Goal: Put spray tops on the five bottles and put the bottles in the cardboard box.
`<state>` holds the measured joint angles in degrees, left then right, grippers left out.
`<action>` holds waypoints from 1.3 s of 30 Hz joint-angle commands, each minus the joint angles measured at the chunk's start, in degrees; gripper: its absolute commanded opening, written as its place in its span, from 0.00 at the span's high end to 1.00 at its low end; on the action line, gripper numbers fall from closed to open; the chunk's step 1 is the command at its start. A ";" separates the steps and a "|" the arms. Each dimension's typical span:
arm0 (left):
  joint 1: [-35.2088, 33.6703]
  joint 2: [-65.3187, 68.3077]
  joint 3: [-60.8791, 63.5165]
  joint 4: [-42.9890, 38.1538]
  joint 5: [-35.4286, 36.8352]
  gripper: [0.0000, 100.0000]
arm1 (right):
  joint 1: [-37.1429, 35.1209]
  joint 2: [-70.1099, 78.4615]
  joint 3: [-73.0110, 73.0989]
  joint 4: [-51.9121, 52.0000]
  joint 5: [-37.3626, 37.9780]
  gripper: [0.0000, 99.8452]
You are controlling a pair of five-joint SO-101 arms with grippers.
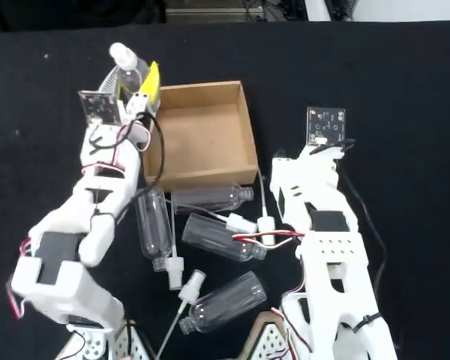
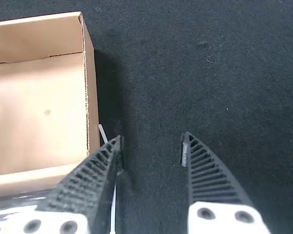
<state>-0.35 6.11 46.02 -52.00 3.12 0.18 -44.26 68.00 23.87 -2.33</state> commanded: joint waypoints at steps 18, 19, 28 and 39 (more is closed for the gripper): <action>2.07 17.85 -12.18 -5.98 0.09 0.97 | 1.23 -1.71 -0.57 -1.49 0.18 0.82; 2.07 18.73 -12.88 -5.98 0.09 0.97 | 1.23 -1.71 -0.57 -1.49 0.18 0.82; 3.38 24.09 -16.48 -5.98 0.09 0.97 | 1.23 -1.71 -0.57 -1.49 0.18 0.82; 3.03 24.53 -16.13 -5.63 -0.35 0.97 | 1.23 -1.71 -0.57 -1.49 0.18 0.82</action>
<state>2.29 31.34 32.40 -55.78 3.12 0.18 -44.26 68.00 23.87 -2.33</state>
